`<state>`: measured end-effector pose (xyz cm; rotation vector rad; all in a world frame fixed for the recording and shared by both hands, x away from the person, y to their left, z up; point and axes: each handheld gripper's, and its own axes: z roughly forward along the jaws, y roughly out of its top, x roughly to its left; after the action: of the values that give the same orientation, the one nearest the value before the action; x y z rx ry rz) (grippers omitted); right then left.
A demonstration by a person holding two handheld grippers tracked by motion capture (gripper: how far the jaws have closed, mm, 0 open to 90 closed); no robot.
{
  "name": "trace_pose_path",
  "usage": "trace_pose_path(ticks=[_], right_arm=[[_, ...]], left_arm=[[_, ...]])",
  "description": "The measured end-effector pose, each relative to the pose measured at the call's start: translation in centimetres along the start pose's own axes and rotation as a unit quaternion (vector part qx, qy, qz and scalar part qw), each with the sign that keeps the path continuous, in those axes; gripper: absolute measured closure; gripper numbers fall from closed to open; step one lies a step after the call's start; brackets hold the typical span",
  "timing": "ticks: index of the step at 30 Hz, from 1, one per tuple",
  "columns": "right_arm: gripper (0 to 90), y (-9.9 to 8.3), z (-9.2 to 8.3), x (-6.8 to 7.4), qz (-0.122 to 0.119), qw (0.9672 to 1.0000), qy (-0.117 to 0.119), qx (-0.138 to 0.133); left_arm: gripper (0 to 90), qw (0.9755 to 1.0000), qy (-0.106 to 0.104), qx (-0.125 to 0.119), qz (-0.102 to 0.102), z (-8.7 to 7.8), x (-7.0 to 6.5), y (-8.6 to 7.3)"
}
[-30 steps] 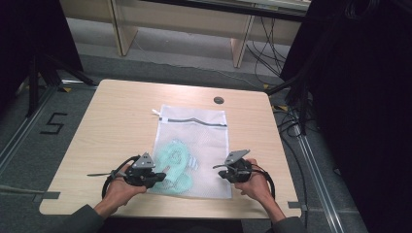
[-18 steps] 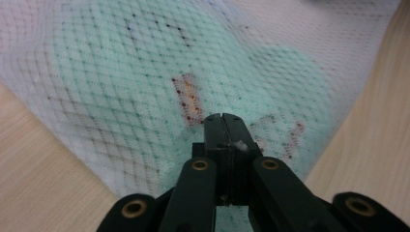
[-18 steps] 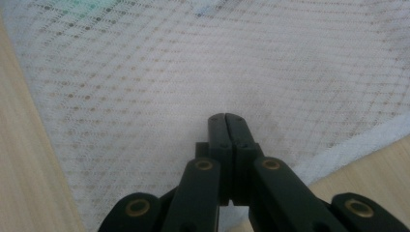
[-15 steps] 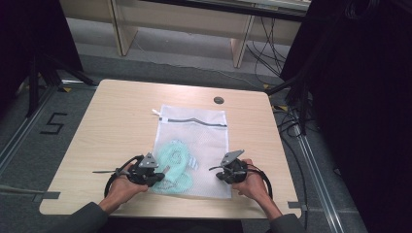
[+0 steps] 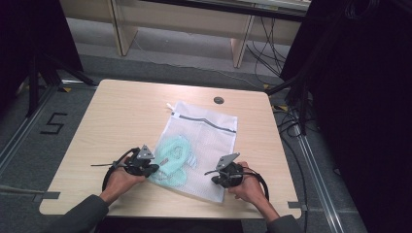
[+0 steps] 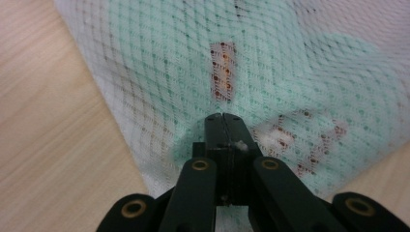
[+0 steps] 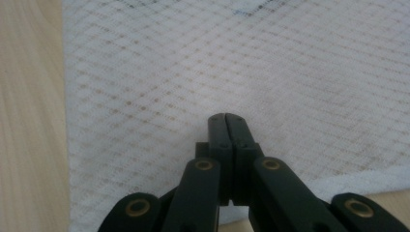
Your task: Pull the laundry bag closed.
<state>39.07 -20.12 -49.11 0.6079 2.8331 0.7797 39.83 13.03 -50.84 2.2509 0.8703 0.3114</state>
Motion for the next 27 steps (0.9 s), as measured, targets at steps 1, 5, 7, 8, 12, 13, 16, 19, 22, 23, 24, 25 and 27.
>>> trace_pose_path(ticks=[1, 5, 7, 8, 12, 13, 16, 19, 22, 23, 24, 25, 27], right_arm=[[90.0, 0.0, 0.0, 0.0, 0.0, 1.0, 0.0, 0.0], [90.0, 0.3, 0.2, 0.5, -0.001, 1.0, 0.0, -0.002], [90.0, 0.5, 0.3, 0.6, -0.008, 1.0, 0.004, 0.001], [90.0, 0.7, 0.4, 0.8, -0.01, 0.9999, 0.005, 0.002], [90.0, 1.3, 0.8, 1.5, -0.019, 0.9998, 0.006, -0.003], [90.0, 1.6, 1.0, 1.8, -0.021, 0.9997, 0.009, -0.003], [90.0, 2.1, 1.4, 2.3, -0.028, 0.9995, 0.012, -0.005], [90.0, 2.5, 1.6, 2.7, -0.032, 0.9994, 0.013, -0.007], [90.0, 3.1, 2.0, 3.3, -0.037, 0.999, 0.022, -0.009], [90.0, 3.3, 2.1, 3.4, -0.045, 0.9987, 0.023, -0.006], [90.0, 3.4, 2.2, 3.6, -0.044, 0.9987, 0.021, -0.009], [90.0, 3.5, 2.3, 3.7, -0.04, 0.9988, 0.028, -0.009], [90.0, 4.0, 2.5, 4.1, -0.049, 0.9982, 0.035, -0.006]], left_arm=[[89.6, 1.0, 0.004, 0.0, -0.001, 0.1, 0.1, 0.1], [89.6, 0.9999, 0.014, 0.001, 0.003, 0.2, 0.7, 0.3], [89.6, 0.9998, 0.019, 0.002, 0.003, 0.3, 1.0, 0.4], [89.6, 0.9998, 0.022, 0.002, 0.001, 0.4, 1.2, 0.4], [89.6, 0.9994, 0.034, 0.003, 0.002, 0.5, 1.9, 0.6], [89.6, 0.9992, 0.038, 0.004, 0.006, 0.5, 2.1, 0.7], [89.6, 0.9988, 0.048, 0.004, 0.008, 0.7, 2.6, 0.9], [89.6, 0.9985, 0.055, 0.005, 0.009, 1.0, 3.2, 1.2], [89.6, 0.9981, 0.061, 0.005, 0.009, 1.2, 3.7, 1.4], [89.6, 0.9982, 0.059, 0.004, 0.007, 1.3, 3.9, 1.4], [89.6, 0.9981, 0.062, 0.004, 0.005, 1.3, 4.1, 1.5], [89.6, 0.9979, 0.064, 0.005, 0.008, 1.3, 4.2, 1.6], [89.6, 0.9977, 0.067, 0.005, 0.01, 1.4, 4.5, 1.7]])
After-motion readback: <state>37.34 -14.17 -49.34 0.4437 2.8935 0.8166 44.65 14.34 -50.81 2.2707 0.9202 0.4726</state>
